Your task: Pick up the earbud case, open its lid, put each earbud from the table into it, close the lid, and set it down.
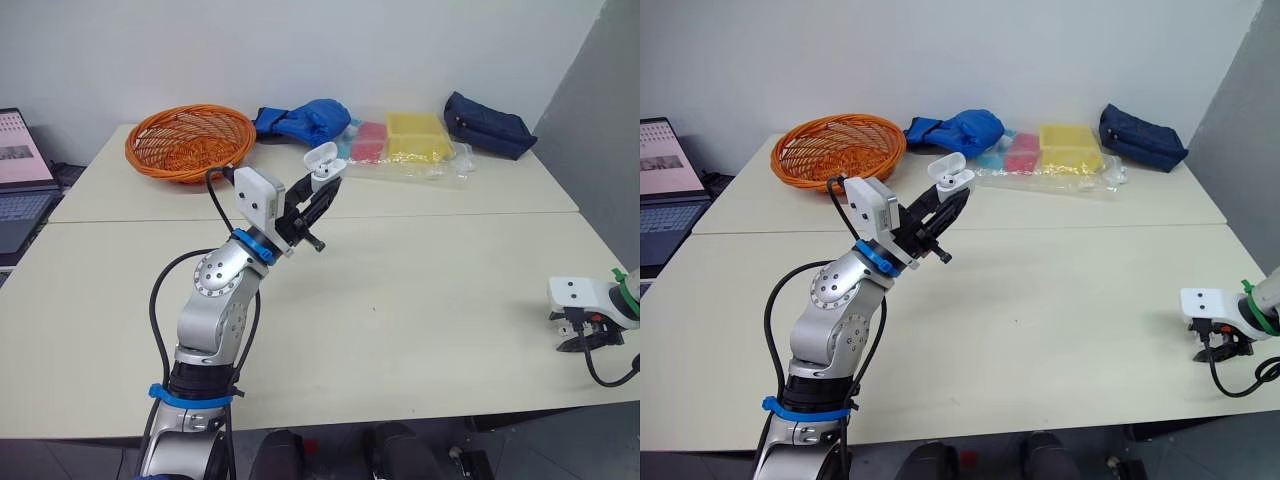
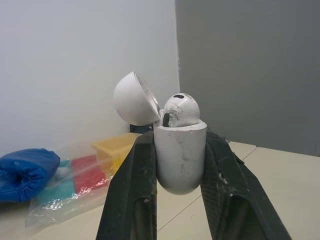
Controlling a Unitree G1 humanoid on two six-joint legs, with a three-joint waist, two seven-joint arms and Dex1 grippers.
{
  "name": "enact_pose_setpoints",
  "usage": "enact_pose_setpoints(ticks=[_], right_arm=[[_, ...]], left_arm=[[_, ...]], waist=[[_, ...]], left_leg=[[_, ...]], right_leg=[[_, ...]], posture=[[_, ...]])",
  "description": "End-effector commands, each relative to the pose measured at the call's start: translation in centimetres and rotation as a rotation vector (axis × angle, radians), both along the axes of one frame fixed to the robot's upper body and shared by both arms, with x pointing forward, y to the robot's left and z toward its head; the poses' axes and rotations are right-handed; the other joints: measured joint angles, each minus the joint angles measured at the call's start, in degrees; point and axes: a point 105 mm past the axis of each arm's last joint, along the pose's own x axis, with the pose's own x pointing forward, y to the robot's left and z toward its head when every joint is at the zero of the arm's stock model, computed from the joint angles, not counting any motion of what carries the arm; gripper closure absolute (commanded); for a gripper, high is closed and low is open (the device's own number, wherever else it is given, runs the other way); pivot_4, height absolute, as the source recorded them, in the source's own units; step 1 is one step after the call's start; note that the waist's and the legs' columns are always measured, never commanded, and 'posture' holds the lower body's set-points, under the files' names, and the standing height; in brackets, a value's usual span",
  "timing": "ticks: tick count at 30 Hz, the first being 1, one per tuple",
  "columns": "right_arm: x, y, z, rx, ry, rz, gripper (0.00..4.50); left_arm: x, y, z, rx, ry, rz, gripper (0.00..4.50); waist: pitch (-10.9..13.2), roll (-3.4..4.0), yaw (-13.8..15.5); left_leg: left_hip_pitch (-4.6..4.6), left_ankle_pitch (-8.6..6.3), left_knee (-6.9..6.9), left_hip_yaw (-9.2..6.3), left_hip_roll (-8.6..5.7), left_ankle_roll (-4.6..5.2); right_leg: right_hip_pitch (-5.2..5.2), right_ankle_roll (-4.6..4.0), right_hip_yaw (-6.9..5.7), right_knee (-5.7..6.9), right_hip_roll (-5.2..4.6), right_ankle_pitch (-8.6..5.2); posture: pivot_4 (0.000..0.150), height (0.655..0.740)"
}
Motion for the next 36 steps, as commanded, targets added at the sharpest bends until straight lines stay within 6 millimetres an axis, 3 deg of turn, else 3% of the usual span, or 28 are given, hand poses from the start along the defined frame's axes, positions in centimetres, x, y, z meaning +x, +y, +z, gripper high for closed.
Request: enact_pose_setpoints(ticks=[1, 5, 10, 32, 36], right_arm=[[-0.2, -0.8, 0.5, -0.017, -0.004, -0.037, 1.28], [-0.5, -1.0, 0.4, -0.026, 0.013, -0.038, 1.44], [-0.6, -1.4, 0.2, -0.054, -0.003, 0.007, 2.83], [-0.5, -1.5, 0.0, -0.079, -0.015, 0.048, 2.83], [-0.7, -1.9, -0.1, -0.098, -0.015, 0.063, 4.09]], left_arm=[[-0.9, -0.3, 1.1, -0.015, -0.046, -0.018, 3.74], [-0.8, -0.3, 1.2, -0.016, -0.048, -0.017, 3.74], [-0.8, -0.3, 1.1, -0.010, -0.046, -0.016, 3.74], [-0.6, -0.3, 1.3, -0.011, -0.052, -0.010, 3.74], [-0.5, -0.1, 1.3, -0.009, -0.053, -0.007, 3.74]], waist=[[0.00, 0.00, 0.00], [0.00, 0.00, 0.04], [0.00, 0.00, 0.04], [0.00, 0.00, 0.10], [0.00, 0.00, 0.09]], left_leg=[[0.00, 0.00, 0.00, 0.00, 0.00, 0.00], [0.00, 0.00, 0.00, 0.00, 0.00, 0.00], [0.00, 0.00, -0.01, -0.01, 0.00, 0.00], [0.00, 0.00, 0.00, -0.02, -0.02, 0.00], [0.00, 0.00, 0.00, -0.01, -0.02, 0.00]], right_leg=[[0.00, 0.00, 0.00, -0.01, 0.00, 0.00], [0.00, 0.00, 0.00, -0.01, -0.01, 0.00], [0.00, -0.01, -0.02, -0.01, 0.00, -0.01], [0.04, -0.01, -0.03, -0.03, -0.03, -0.01], [0.04, -0.01, -0.03, -0.04, -0.03, -0.01]], posture=[[0.150, 0.7400], [0.150, 0.7400], [0.150, 0.7400], [0.150, 0.7400], [0.150, 0.7400]])
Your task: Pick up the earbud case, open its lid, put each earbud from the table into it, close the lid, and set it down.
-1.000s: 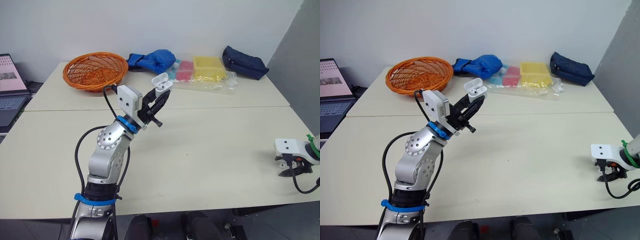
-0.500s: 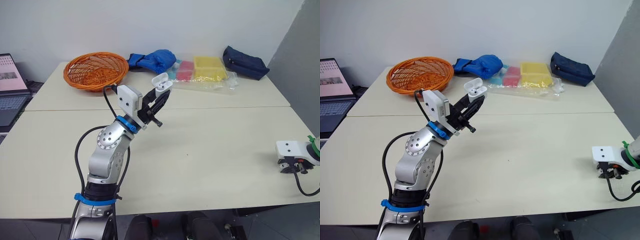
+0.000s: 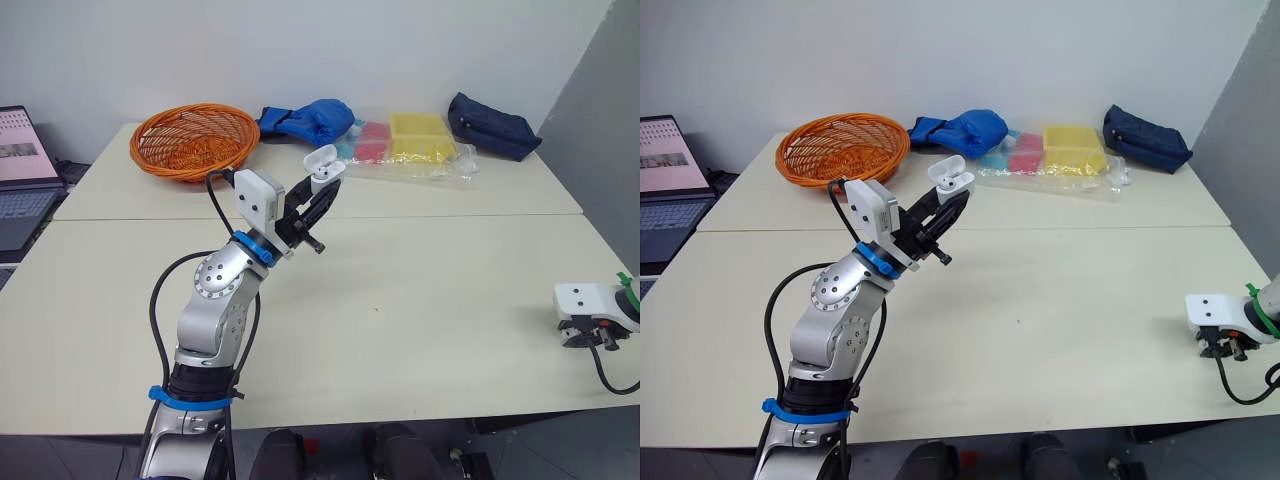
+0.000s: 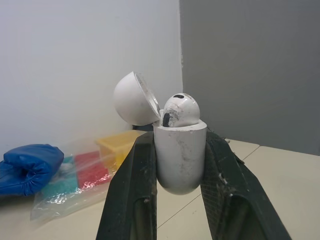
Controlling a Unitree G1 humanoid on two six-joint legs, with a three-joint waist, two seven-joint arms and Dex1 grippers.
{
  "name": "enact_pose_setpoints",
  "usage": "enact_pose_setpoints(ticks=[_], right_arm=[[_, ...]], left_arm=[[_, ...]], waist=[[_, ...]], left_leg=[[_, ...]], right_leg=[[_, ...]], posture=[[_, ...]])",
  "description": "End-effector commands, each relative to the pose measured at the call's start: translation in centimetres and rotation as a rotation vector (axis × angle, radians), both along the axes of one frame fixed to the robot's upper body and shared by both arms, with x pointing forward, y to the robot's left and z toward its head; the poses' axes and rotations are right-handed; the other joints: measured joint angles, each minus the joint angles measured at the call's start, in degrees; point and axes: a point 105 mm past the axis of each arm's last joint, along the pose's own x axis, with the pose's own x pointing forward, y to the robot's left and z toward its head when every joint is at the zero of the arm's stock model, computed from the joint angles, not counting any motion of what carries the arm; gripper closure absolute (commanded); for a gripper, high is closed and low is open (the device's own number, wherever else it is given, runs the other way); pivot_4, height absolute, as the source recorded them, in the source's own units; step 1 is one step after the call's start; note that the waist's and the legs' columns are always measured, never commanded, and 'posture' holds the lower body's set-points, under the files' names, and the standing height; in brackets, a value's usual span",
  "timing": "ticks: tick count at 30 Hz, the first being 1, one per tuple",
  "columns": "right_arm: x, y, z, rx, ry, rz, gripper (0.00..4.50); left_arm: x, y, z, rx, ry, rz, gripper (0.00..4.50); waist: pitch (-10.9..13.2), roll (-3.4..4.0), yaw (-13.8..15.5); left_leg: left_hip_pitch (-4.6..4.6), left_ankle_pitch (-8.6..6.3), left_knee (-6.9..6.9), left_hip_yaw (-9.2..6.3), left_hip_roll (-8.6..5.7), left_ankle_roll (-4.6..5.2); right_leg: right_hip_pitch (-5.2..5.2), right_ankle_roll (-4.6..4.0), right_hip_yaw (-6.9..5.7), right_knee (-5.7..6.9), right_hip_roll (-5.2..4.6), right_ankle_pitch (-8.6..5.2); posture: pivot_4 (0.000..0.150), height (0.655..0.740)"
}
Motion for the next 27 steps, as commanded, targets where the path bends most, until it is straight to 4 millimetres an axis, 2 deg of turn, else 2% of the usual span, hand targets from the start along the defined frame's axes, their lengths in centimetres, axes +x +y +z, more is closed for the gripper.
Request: enact_pose_setpoints(ticks=[1, 5, 9, 10, 12, 13, 14, 15, 16, 18, 20, 23, 27], right_arm=[[-0.4, -1.0, 0.0, -0.044, 0.005, 0.005, 4.13], [0.2, -1.0, 0.1, -0.056, -0.025, 0.026, 4.13], [1.0, 0.4, 0.7, 0.010, -0.056, 0.027, 4.13], [1.4, 1.4, 1.1, 0.056, -0.061, 0.034, 4.13], [2.9, 5.5, 3.2, 0.242, -0.101, 0.035, 4.13], [4.4, 8.2, 4.8, 0.375, -0.164, -0.015, 4.13], [5.1, 9.8, 5.9, 0.458, -0.198, -0.056, 4.13], [5.9, 12.3, 7.6, 0.584, -0.256, -0.054, 4.13], [7.0, 14.9, 9.9, 0.741, -0.330, -0.103, 4.13], [7.9, 18.1, 13.6, 0.972, -0.419, -0.166, 4.13], [7.9, 21.4, 17.6, 1.226, -0.527, -0.181, 4.13], [7.0, 24.2, 20.5, 1.467, -0.615, -0.204, 4.13], [5.9, 26.0, 21.9, 1.615, -0.630, -0.253, 4.13]], left_arm=[[-0.5, -0.1, 1.5, -0.008, -0.061, -0.007, 3.74], [-0.4, -0.3, 1.6, -0.010, -0.063, -0.009, 3.74], [-0.3, -0.4, 1.7, -0.016, -0.068, -0.012, 3.74], [-0.2, -0.3, 1.7, -0.015, -0.068, -0.011, 3.74], [-0.1, -0.3, 1.8, -0.016, -0.073, -0.014, 3.74], [0.1, -0.2, 1.9, -0.031, -0.070, -0.008, 3.74], [0.3, 0.0, 2.0, -0.042, -0.067, -0.005, 3.74], [0.6, 0.1, 2.1, -0.044, -0.069, 0.000, 3.74], [0.8, 0.1, 2.2, -0.043, -0.074, 0.002, 3.74], [1.2, 0.3, 2.3, -0.053, -0.075, 0.008, 3.74], [1.5, 0.3, 2.1, -0.061, -0.064, 0.000, 3.74], [1.7, 0.0, 1.5, -0.060, -0.043, -0.029, 3.74], [1.7, -0.3, 1.0, -0.066, -0.020, -0.071, 3.74]], waist=[[0.00, 0.00, 0.00], [0.00, 0.00, 0.00], [0.00, 0.00, -0.02], [0.00, 0.00, -0.02], [0.00, 0.00, -0.63], [0.00, 0.00, -1.12], [0.02, 0.01, -1.61], [0.04, 0.05, -1.84], [0.05, 0.08, -1.85], [0.06, 0.08, -1.65], [0.06, 0.09, -1.37], [0.04, 0.09, -0.11], [0.04, 0.09, 0.40]], left_leg=[[0.00, 0.00, 0.00, 0.00, 0.00, 0.00], [0.01, 0.00, 0.02, 0.01, -0.01, 0.00], [0.00, 0.00, 0.04, 0.02, -0.02, 0.00], [0.01, 0.00, 0.04, 0.02, -0.02, 0.00], [0.04, 0.00, 0.02, 0.03, 0.00, 0.00], [0.08, 0.00, 0.01, 0.02, 0.02, 0.00], [0.12, 0.00, -0.01, -0.02, 0.02, 0.00], [0.13, 0.00, 0.00, -0.08, 0.07, 0.00], [0.14, 0.00, -0.01, -0.15, 0.06, 0.00], [0.15, 0.01, 0.00, -0.36, 0.07, -0.01], [0.03, 0.07, 0.00, -0.37, 0.06, -0.13], [-0.18, 0.08, -0.06, -0.37, 0.09, -0.14], [-0.60, 0.07, -0.04, -0.36, 0.02, -0.14]], right_leg=[[0.00, 0.00, 0.00, 0.00, 0.00, 0.00], [0.01, -0.01, 0.02, 0.00, -0.01, -0.01], [0.02, -0.02, 0.04, 0.00, -0.02, -0.01], [0.02, -0.01, 0.04, 0.00, -0.02, -0.01], [0.02, 0.01, 0.07, 0.02, 0.00, 0.01], [0.01, 0.04, 0.11, 0.05, 0.04, 0.04], [0.01, 0.07, 0.15, 0.11, 0.08, 0.08], [0.01, 0.04, 0.15, 0.16, 0.12, 0.13], [-0.04, 0.02, 0.15, 0.25, 0.16, 0.15], [-0.09, -0.03, 0.06, 0.42, 0.25, 0.14], [-0.32, -0.16, 0.02, 0.75, 0.25, 0.03], [-0.59, -0.28, -0.06, 0.91, 0.25, -0.12], [-0.85, -0.26, -0.15, 0.83, 0.12, -0.19]], posture=[[0.150, 0.7400], [0.150, 0.7400], [0.150, 0.7400], [0.150, 0.7400], [0.150, 0.7400], [0.150, 0.7400], [0.150, 0.7400], [0.150, 0.7400], [0.150, 0.7400], [0.150, 0.7400], [0.150, 0.7400], [0.150, 0.7400], [0.150, 0.7400]])
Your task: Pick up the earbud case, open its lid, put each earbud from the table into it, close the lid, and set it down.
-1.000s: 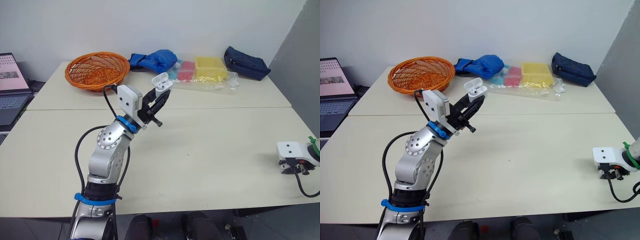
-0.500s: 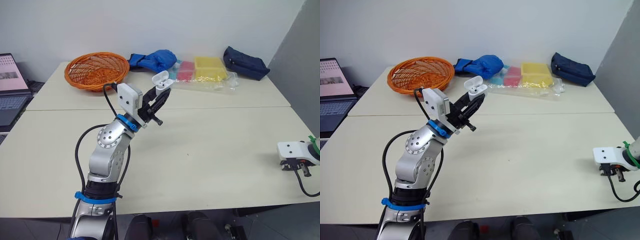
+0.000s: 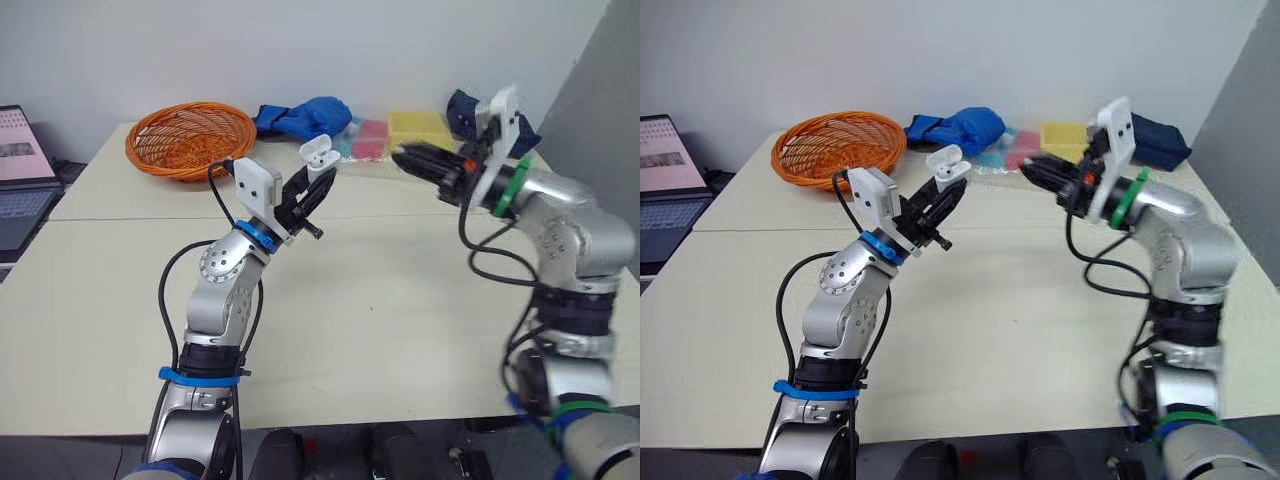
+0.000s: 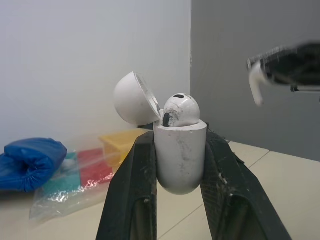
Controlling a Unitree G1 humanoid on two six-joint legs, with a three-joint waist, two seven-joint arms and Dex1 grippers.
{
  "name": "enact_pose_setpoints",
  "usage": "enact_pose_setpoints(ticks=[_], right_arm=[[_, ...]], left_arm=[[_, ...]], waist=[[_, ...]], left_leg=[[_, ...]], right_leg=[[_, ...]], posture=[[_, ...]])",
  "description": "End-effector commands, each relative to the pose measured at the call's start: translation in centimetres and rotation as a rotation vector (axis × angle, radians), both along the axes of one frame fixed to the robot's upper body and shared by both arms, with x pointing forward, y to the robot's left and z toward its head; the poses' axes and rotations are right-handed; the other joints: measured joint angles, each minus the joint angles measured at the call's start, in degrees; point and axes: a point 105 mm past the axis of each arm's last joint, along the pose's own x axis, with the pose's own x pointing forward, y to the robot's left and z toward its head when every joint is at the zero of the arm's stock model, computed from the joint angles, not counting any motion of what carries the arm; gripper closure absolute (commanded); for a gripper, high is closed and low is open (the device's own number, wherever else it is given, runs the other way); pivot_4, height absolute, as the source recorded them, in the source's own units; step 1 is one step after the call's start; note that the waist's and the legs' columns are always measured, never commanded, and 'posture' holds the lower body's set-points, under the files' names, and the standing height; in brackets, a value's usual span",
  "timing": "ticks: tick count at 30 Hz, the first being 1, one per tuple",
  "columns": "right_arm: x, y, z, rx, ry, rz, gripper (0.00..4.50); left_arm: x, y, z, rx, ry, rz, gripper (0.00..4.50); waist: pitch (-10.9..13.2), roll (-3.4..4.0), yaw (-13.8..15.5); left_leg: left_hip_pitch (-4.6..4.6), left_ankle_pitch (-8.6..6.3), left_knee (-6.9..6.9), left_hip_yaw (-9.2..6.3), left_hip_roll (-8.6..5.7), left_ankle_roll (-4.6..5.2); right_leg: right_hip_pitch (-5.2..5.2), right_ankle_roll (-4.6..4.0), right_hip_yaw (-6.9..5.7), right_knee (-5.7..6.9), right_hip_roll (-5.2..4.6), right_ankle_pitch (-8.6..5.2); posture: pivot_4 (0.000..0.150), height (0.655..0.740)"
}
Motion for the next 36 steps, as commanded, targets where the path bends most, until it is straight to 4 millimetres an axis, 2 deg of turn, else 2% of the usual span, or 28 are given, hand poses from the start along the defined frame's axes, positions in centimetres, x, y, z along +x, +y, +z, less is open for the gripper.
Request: enact_pose_setpoints(ticks=[1, 6, 12, 15, 18, 36], right_arm=[[-1.2, -0.5, 2.3, 0.099, -0.057, -0.056, 4.13], [-1.6, 0.7, 1.6, 0.116, -0.023, -0.059, 4.13], [-1.6, 1.8, 1.9, 0.118, -0.036, -0.047, 4.13], [-1.8, 2.7, 1.4, 0.090, -0.019, -0.013, 4.13], [-1.8, 2.9, 0.6, 0.067, 0.009, -0.003, 4.13], [-2.0, 2.9, -0.6, 0.014, 0.031, -0.008, 4.13]], left_arm=[[-0.7, -0.5, 1.4, -0.024, -0.051, -0.056, 3.74], [-1.4, -1.3, 0.7, -0.004, -0.045, -0.109, 3.74], [-1.9, -2.3, 1.1, -0.006, -0.058, -0.166, 3.74], [-2.3, -2.7, 1.3, -0.007, -0.061, -0.195, 3.74], [-2.4, -2.7, 1.4, 0.000, -0.065, -0.201, 3.74], [-2.8, -3.0, 1.7, -0.007, -0.071, -0.213, 3.74]], waist=[[0.00, 0.00, 0.06], [0.00, 0.00, -0.19], [0.00, 0.00, -0.42], [0.00, 0.00, -0.62], [0.00, 0.00, -0.58], [0.00, 0.00, -0.53]], left_leg=[[-0.17, 0.00, 0.04, 0.01, -0.03, 0.00], [-0.45, -0.01, 0.05, 0.12, -0.08, 0.02], [-0.38, 0.00, 0.05, 0.01, 0.02, 0.03], [-0.37, 0.01, 0.05, 0.03, 0.03, 0.03], [-0.39, 0.01, 0.04, 0.03, 0.04, 0.03], [-0.44, 0.00, 0.02, 0.05, 0.03, 0.04]], right_leg=[[-0.12, 0.01, -0.01, -0.03, -0.05, 0.03], [-0.34, 0.15, 0.05, -0.21, -0.10, 0.13], [-0.35, 0.19, 0.03, -0.10, 0.05, 0.10], [-0.36, 0.19, 0.05, -0.09, 0.06, 0.10], [-0.38, 0.19, 0.05, -0.12, 0.07, 0.09], [-0.42, 0.19, 0.06, -0.20, 0.06, 0.09]], posture=[[0.150, 0.7400], [0.150, 0.7400], [0.150, 0.7400], [0.150, 0.7400], [0.150, 0.7400], [0.150, 0.7400]])
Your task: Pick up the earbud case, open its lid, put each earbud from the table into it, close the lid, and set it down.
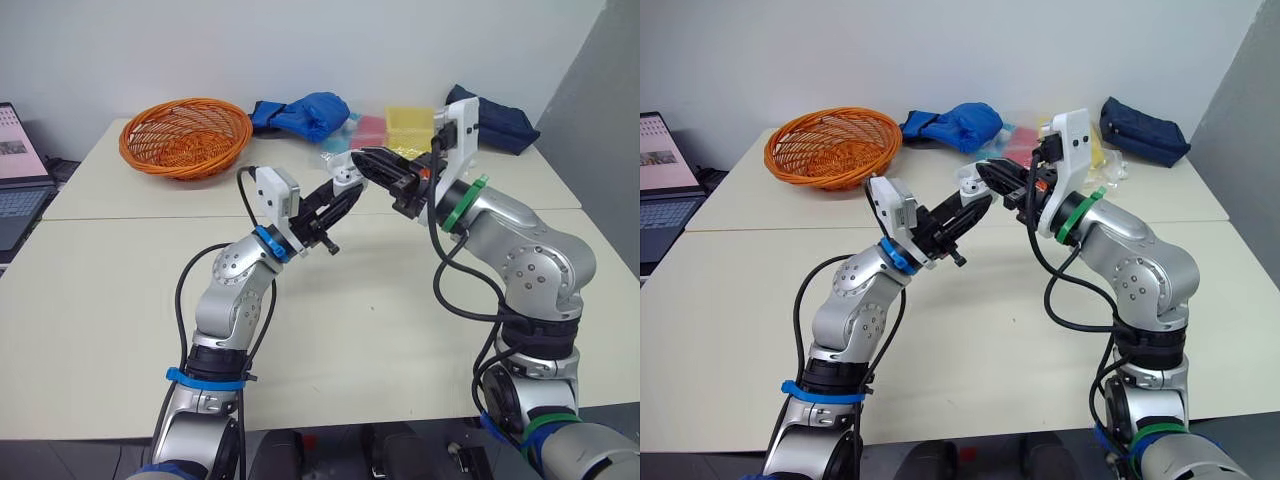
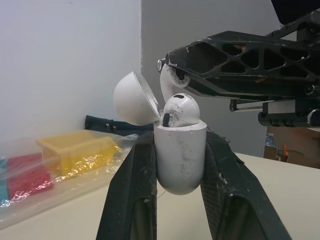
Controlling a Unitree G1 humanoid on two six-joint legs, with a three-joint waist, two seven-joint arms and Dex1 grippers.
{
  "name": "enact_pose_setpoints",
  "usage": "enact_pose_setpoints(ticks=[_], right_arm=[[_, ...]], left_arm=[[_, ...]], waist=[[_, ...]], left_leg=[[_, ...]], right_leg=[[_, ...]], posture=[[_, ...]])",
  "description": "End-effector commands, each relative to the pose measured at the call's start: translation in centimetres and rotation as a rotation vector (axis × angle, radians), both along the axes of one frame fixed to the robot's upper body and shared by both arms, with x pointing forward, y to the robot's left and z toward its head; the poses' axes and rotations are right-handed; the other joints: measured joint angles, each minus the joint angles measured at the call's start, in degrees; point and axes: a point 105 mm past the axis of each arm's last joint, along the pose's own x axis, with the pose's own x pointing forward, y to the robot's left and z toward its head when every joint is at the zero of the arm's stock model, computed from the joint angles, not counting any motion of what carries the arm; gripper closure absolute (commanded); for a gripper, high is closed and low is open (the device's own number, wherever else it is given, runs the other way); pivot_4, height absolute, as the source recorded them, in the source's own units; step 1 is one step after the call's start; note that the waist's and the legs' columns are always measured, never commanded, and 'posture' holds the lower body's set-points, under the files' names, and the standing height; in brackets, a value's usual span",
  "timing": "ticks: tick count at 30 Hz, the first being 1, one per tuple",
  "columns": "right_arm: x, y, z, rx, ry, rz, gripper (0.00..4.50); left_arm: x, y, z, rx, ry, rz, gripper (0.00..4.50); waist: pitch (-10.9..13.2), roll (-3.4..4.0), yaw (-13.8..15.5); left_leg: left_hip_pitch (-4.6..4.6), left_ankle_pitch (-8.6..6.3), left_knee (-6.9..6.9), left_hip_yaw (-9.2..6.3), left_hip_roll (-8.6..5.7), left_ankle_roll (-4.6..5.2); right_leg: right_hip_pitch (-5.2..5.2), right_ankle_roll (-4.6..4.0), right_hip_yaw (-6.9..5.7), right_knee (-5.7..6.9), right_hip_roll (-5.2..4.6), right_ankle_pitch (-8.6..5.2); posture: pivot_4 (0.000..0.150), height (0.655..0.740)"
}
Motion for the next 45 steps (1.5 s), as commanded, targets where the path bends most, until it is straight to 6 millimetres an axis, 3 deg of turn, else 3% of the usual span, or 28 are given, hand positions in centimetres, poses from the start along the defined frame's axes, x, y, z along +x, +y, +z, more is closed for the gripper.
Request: enact_pose_setpoints(ticks=[1, 23, 30, 37, 45], right_arm=[[-0.5, -0.1, 0.7, -0.003, -0.049, 0.001, 4.13], [-0.3, -0.5, -0.2, -0.063, -0.077, -0.014, 4.13], [-0.2, -0.6, 0.0, -0.061, -0.086, -0.021, 1.77], [-0.5, -1.2, 0.5, -0.033, -0.090, -0.013, 1.77], [-1.6, -4.3, 3.1, 0.044, -0.061, 0.131, 1.77]], left_arm=[[-1.1, -0.5, 1.9, -0.028, -0.074, -0.031, 3.74], [-1.2, -0.8, 2.3, -0.040, -0.082, -0.042, 3.74], [-1.1, -0.9, 2.3, -0.038, -0.077, -0.045, 3.74], [-1.1, -0.9, 2.2, -0.039, -0.073, -0.044, 3.74], [-1.0, -0.9, 2.0, -0.030, -0.071, -0.045, 3.74]], waist=[[0.00, 0.00, 0.00], [0.00, 0.00, 0.01], [0.00, 0.00, 0.01], [0.00, 0.00, 0.01], [0.01, -0.01, 0.06]], left_leg=[[-0.01, 0.00, 0.00, 0.01, 0.00, 0.00], [-0.08, 0.00, -0.04, 0.04, 0.00, 0.00], [-0.09, 0.00, -0.05, 0.04, 0.01, 0.00], [-0.11, 0.00, -0.05, 0.04, 0.01, 0.00], [-0.16, -0.01, -0.05, 0.05, -0.01, 0.01]], right_leg=[[-0.03, 0.00, 0.00, 0.00, 0.00, 0.00], [-0.12, 0.00, 0.03, -0.01, 0.01, 0.00], [-0.15, 0.00, 0.03, -0.02, 0.01, 0.00], [-0.16, 0.00, 0.03, -0.03, 0.01, 0.00], [-0.16, 0.00, 0.03, -0.09, -0.01, 0.00]], posture=[[0.150, 0.7400], [0.150, 0.7400], [0.150, 0.7400], [0.150, 0.7400], [0.150, 0.7400]])
